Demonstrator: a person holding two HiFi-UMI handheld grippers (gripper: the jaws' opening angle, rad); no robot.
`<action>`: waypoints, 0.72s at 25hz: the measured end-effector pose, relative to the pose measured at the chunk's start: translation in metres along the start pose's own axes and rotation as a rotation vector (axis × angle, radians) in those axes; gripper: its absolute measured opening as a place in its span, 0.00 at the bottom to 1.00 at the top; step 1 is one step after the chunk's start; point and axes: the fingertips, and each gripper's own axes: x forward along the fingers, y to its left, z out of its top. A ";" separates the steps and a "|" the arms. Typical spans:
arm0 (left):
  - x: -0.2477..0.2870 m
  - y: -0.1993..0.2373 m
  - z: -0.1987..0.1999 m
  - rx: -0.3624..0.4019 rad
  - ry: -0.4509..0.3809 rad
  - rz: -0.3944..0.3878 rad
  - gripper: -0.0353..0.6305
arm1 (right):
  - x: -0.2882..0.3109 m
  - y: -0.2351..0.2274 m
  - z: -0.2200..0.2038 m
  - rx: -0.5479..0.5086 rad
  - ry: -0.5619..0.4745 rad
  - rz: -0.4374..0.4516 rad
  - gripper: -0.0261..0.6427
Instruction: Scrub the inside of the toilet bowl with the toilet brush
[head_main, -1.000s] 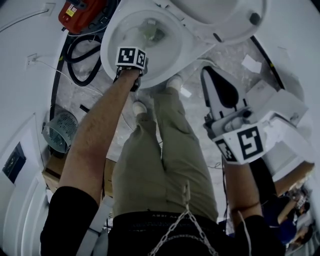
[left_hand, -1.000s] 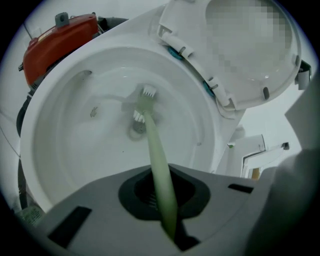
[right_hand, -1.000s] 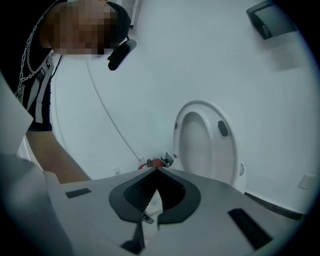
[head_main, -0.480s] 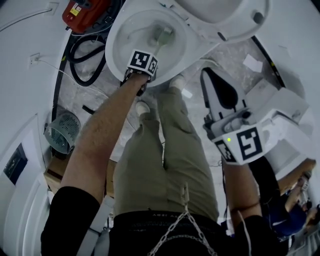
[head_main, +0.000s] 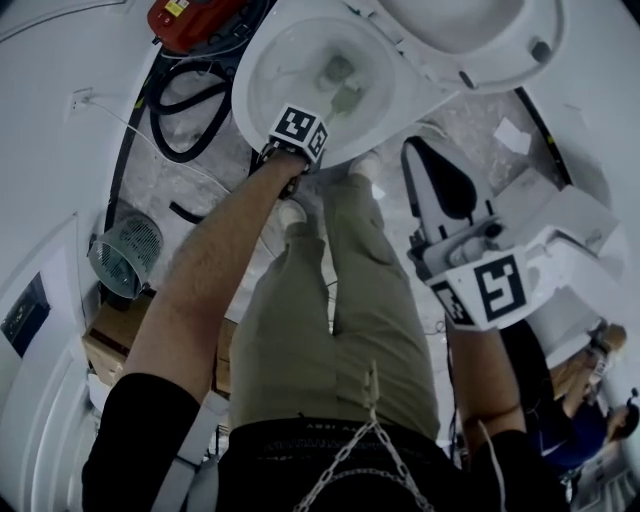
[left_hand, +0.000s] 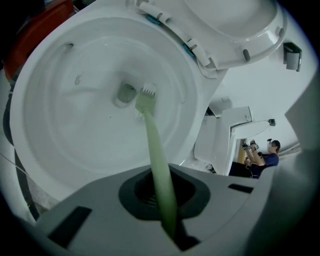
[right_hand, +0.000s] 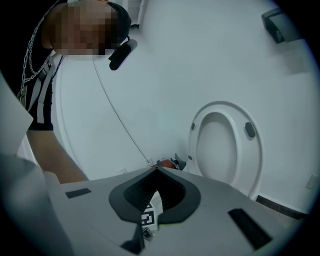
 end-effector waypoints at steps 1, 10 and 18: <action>-0.001 0.003 -0.005 -0.006 0.010 -0.003 0.05 | 0.002 0.003 0.000 -0.002 0.000 0.004 0.03; -0.015 0.021 -0.052 -0.044 0.088 -0.017 0.05 | 0.018 0.031 0.000 -0.019 0.014 0.045 0.03; -0.022 0.040 -0.070 -0.101 0.100 -0.010 0.05 | 0.028 0.044 0.002 -0.018 0.016 0.060 0.03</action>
